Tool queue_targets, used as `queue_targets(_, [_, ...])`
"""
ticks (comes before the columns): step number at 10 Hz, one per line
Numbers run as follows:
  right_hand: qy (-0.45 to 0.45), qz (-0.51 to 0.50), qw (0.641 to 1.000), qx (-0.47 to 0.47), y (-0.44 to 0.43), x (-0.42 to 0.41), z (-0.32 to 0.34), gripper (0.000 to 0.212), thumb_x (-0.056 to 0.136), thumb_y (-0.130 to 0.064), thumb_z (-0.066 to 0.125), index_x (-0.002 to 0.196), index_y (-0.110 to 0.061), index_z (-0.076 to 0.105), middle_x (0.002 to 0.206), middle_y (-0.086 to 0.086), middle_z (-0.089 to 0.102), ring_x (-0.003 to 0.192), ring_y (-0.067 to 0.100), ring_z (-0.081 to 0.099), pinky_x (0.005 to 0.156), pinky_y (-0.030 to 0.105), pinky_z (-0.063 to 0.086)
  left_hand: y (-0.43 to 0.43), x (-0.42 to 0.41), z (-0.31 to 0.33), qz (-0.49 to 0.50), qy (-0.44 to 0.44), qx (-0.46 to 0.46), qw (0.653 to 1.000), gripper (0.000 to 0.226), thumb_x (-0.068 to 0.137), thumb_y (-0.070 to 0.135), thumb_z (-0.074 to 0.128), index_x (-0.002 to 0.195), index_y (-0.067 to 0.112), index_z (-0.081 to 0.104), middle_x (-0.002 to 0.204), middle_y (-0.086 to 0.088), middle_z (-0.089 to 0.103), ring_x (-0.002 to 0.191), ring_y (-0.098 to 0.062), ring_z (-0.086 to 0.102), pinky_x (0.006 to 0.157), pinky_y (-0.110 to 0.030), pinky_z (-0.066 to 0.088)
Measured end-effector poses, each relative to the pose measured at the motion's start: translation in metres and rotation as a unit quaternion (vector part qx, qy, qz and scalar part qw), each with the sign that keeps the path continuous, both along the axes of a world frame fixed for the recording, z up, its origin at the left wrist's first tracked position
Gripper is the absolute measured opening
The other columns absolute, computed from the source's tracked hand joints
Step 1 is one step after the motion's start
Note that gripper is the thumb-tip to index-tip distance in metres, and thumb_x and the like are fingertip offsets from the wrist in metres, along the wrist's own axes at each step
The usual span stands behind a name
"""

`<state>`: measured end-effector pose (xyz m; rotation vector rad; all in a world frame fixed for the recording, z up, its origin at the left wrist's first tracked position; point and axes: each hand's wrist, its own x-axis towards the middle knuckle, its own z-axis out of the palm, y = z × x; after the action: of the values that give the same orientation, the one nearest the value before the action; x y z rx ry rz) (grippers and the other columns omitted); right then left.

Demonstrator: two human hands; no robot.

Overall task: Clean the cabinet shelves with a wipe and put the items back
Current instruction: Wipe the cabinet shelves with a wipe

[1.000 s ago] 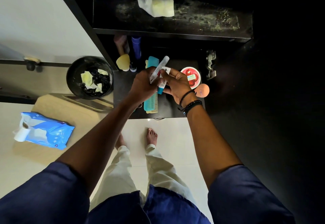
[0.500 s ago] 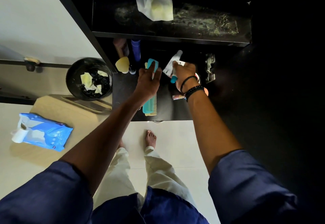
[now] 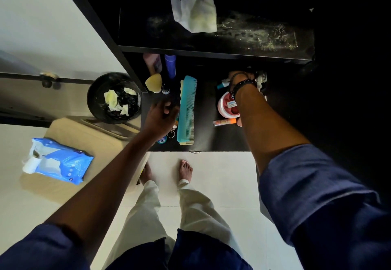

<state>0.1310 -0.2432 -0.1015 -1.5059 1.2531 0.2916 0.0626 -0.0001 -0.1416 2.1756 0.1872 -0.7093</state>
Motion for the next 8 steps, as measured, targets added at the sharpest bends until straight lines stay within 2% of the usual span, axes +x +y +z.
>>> queue_targets(1, [0.03, 0.015, 0.997, -0.069, 0.013, 0.004, 0.0, 0.06, 0.096, -0.025, 0.051, 0.146, -0.005, 0.025, 0.147, 0.014, 0.034, 0.132, 0.029, 0.041, 0.091, 0.032, 0.044, 0.011, -0.004, -0.001, -0.031, -0.015, 0.027, 0.999, 0.043, 0.091, 0.034, 0.058, 0.124, 0.008, 0.054, 0.114, -0.015, 0.06, 0.105, -0.028, 0.059, 0.093, -0.044, 0.049])
queue_targets(2, [0.035, 0.055, 0.978, -0.2, 0.034, -0.004, 0.005, 0.07, 0.09, -0.026, 0.06, 0.143, 0.002, 0.023, 0.143, 0.02, 0.035, 0.131, 0.032, 0.04, 0.103, 0.032, 0.035, 0.017, -0.008, 0.001, -0.064, -0.042, 0.071, 0.995, 0.044, 0.09, 0.03, 0.061, 0.126, 0.008, 0.053, 0.119, -0.014, 0.058, 0.115, -0.03, 0.051, 0.1, -0.039, 0.04])
queue_targets(3, [-0.081, 0.131, 0.945, -0.288, 0.08, -0.041, 0.003, 0.053, 0.083, -0.011, 0.061, 0.129, 0.003, 0.039, 0.132, 0.022, 0.044, 0.125, 0.034, 0.041, 0.103, 0.031, 0.03, 0.023, -0.017, 0.003, -0.13, -0.068, 0.131, 0.981, 0.057, 0.082, 0.033, 0.069, 0.13, 0.009, 0.05, 0.128, -0.012, 0.054, 0.125, -0.03, 0.038, 0.099, -0.035, 0.026])
queue_targets(4, [-0.103, 0.185, 0.938, -0.274, 0.103, -0.066, -0.01, 0.047, 0.084, -0.012, 0.061, 0.126, 0.001, 0.043, 0.128, 0.02, 0.048, 0.121, 0.033, 0.045, 0.101, 0.033, 0.037, 0.029, -0.022, -0.003, -0.156, -0.063, 0.153, 0.974, 0.067, 0.074, 0.038, 0.074, 0.13, 0.011, 0.049, 0.128, -0.012, 0.051, 0.124, -0.031, 0.037, 0.098, -0.036, 0.027])
queue_targets(5, [-0.018, 0.29, 0.934, -0.209, 0.121, -0.088, -0.03, 0.048, 0.087, -0.023, 0.063, 0.125, -0.002, 0.043, 0.128, 0.017, 0.049, 0.117, 0.033, 0.052, 0.095, 0.037, 0.048, 0.036, -0.032, -0.007, -0.166, -0.044, 0.167, 0.971, 0.076, 0.065, 0.037, 0.081, 0.128, 0.012, 0.047, 0.125, -0.015, 0.046, 0.117, -0.035, 0.042, 0.095, -0.039, 0.038])
queue_targets(6, [0.036, 0.318, 0.926, -0.199, 0.125, -0.097, -0.037, 0.056, 0.084, -0.032, 0.068, 0.125, -0.003, 0.041, 0.127, 0.015, 0.048, 0.116, 0.033, 0.053, 0.093, 0.038, 0.048, 0.037, -0.038, -0.006, -0.164, -0.036, 0.167, 0.972, 0.077, 0.061, 0.029, 0.085, 0.125, 0.012, 0.047, 0.122, -0.015, 0.045, 0.109, -0.035, 0.049, 0.086, -0.039, 0.045])
queue_targets(7, [0.062, 0.324, 0.918, -0.221, 0.13, -0.099, -0.036, 0.063, 0.082, -0.037, 0.071, 0.126, -0.004, 0.039, 0.127, 0.014, 0.048, 0.116, 0.032, 0.054, 0.091, 0.038, 0.048, 0.034, -0.045, -0.007, -0.153, -0.052, 0.145, 0.976, 0.065, 0.061, 0.014, 0.084, 0.117, 0.01, 0.05, 0.117, -0.013, 0.049, 0.102, -0.031, 0.055, 0.078, -0.036, 0.049])
queue_targets(8, [0.068, 0.324, 0.916, -0.226, 0.134, -0.097, -0.034, 0.064, 0.082, -0.035, 0.071, 0.127, -0.005, 0.038, 0.127, 0.014, 0.049, 0.116, 0.031, 0.054, 0.09, 0.038, 0.049, 0.032, -0.048, -0.01, -0.144, -0.069, 0.133, 0.978, 0.055, 0.063, 0.009, 0.081, 0.11, 0.011, 0.053, 0.115, -0.011, 0.052, 0.1, -0.03, 0.057, 0.076, -0.035, 0.051])
